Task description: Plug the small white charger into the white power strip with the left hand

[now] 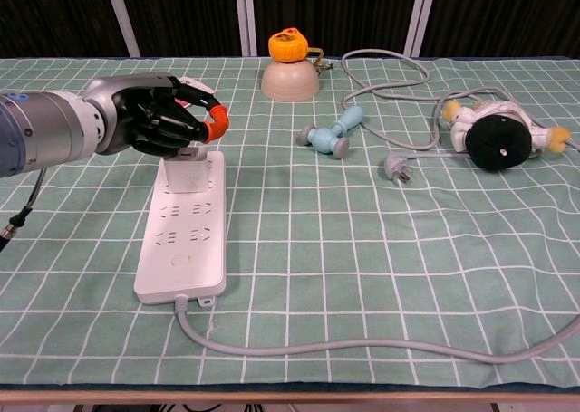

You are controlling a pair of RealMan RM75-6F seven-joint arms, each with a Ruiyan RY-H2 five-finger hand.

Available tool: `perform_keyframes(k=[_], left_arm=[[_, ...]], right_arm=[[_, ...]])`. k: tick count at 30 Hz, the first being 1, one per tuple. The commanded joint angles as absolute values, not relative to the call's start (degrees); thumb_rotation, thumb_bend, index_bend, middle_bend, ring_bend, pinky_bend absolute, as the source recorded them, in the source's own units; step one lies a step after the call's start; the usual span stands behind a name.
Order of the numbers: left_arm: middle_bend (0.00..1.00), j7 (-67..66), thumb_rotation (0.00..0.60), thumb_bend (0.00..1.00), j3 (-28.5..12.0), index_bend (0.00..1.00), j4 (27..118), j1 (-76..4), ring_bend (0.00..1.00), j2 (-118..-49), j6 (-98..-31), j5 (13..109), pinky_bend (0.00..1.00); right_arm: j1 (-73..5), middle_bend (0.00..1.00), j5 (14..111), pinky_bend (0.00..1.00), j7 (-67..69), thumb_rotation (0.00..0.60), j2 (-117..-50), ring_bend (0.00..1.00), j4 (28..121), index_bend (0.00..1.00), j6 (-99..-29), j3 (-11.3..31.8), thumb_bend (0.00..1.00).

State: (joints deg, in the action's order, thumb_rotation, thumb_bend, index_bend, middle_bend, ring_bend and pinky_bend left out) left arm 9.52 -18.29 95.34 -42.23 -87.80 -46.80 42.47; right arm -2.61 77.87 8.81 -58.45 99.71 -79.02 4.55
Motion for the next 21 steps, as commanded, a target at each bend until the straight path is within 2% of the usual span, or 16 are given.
perform_keyframes(k=[1,21], left_arm=[[1.0,9.6,0.6,0.46,-18.2,0.81,95.1,-42.2,0.99,-87.9,-46.8,42.5,1.0],[0.98,10.6,0.6,0.47,-17.5,0.8,93.5,-41.2,0.97,-89.2,-47.3,44.3,1.0]], right_arm=[[-2.6,0.0,77.9,0.0,8.8,0.6,-58.5,0.0,99.7,0.0,-79.1,4.6,0.35],[-2.6,0.0,77.9,0.0,8.7,0.6,-58.5,0.0,99.7,0.0,-79.2,4.6,0.35]])
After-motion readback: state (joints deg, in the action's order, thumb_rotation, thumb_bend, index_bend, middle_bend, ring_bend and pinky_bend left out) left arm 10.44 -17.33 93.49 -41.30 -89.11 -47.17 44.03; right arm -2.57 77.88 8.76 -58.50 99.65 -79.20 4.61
